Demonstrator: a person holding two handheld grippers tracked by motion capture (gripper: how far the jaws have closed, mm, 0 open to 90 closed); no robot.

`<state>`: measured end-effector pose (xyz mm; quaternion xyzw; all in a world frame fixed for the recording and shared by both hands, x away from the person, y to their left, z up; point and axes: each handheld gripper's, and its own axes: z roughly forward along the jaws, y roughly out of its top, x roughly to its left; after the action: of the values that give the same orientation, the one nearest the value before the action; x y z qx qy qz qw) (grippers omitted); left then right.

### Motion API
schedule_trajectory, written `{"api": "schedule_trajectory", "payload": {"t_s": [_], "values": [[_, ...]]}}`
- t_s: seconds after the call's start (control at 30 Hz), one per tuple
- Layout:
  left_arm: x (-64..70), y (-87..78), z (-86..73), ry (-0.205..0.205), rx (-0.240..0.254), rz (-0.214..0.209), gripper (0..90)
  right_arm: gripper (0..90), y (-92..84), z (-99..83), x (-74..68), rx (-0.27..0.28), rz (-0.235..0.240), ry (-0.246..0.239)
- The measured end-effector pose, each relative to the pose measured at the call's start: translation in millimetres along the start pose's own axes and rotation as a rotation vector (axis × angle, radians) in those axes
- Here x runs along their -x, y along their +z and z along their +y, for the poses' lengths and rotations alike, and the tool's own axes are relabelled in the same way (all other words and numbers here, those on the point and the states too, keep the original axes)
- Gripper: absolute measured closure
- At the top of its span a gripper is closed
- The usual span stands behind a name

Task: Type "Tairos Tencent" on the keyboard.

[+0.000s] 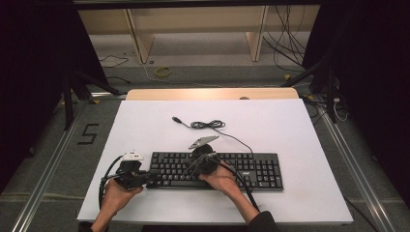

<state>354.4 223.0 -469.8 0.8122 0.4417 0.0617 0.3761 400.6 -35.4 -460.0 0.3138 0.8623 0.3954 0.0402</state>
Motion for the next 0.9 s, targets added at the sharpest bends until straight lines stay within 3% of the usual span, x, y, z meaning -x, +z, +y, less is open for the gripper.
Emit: {"api": "schedule_trajectory", "payload": {"t_s": [0.9], "values": [[-5.9,5.5,-1.0,-0.012,-0.025,0.001,89.0,90.0,23.0,4.2,3.1,-0.052,-0.024,-0.001]]}}
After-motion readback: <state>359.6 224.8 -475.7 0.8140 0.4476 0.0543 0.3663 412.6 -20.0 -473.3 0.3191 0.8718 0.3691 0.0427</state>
